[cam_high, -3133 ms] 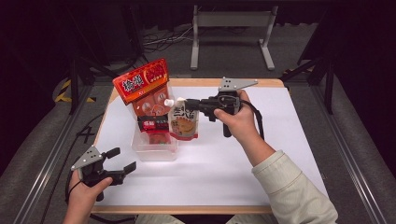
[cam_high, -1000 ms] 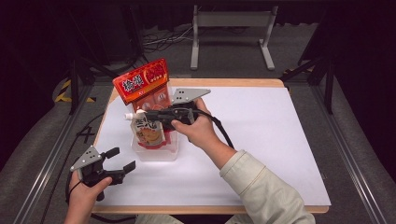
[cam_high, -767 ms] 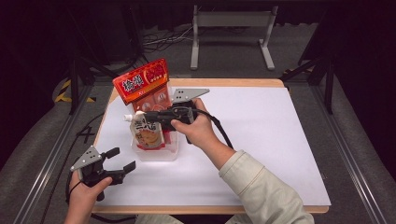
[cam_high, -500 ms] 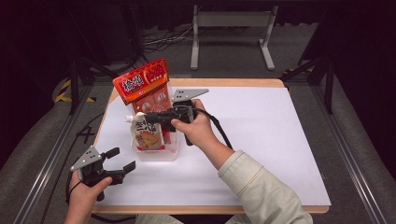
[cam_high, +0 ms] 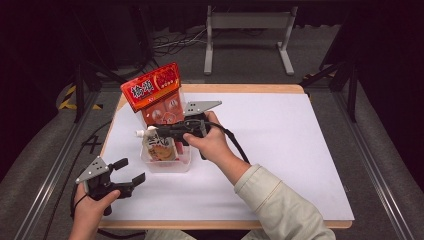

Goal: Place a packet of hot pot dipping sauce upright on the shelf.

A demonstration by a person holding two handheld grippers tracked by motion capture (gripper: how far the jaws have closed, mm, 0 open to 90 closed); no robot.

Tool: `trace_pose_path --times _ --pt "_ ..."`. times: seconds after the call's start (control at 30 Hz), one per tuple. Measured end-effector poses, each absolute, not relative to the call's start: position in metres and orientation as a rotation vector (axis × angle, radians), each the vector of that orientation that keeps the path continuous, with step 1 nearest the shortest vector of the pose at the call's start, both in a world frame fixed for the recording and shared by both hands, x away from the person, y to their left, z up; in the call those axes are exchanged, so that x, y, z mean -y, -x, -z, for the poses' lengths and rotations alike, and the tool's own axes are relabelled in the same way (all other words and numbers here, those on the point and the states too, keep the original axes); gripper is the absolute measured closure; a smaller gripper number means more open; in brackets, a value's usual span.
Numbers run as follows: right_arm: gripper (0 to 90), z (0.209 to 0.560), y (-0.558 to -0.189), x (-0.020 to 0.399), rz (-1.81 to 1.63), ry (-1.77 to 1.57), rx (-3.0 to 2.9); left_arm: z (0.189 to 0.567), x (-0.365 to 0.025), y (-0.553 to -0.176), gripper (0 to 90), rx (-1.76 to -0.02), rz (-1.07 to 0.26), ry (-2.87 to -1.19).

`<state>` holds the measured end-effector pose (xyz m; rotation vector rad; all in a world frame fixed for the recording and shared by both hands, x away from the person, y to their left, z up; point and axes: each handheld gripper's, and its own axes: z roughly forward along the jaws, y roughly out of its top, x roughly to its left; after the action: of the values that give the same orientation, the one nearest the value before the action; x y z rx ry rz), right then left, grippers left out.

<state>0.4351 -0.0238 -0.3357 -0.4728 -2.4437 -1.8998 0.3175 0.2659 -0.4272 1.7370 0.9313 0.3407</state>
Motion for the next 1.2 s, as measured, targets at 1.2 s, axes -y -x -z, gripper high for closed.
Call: trace_pose_path --times 1.2 --pt "87.3 0.358 -0.430 0.025 1.842 0.485 2.514 0.429 -0.265 -0.318 9.8 -0.934 -0.332 -1.746"
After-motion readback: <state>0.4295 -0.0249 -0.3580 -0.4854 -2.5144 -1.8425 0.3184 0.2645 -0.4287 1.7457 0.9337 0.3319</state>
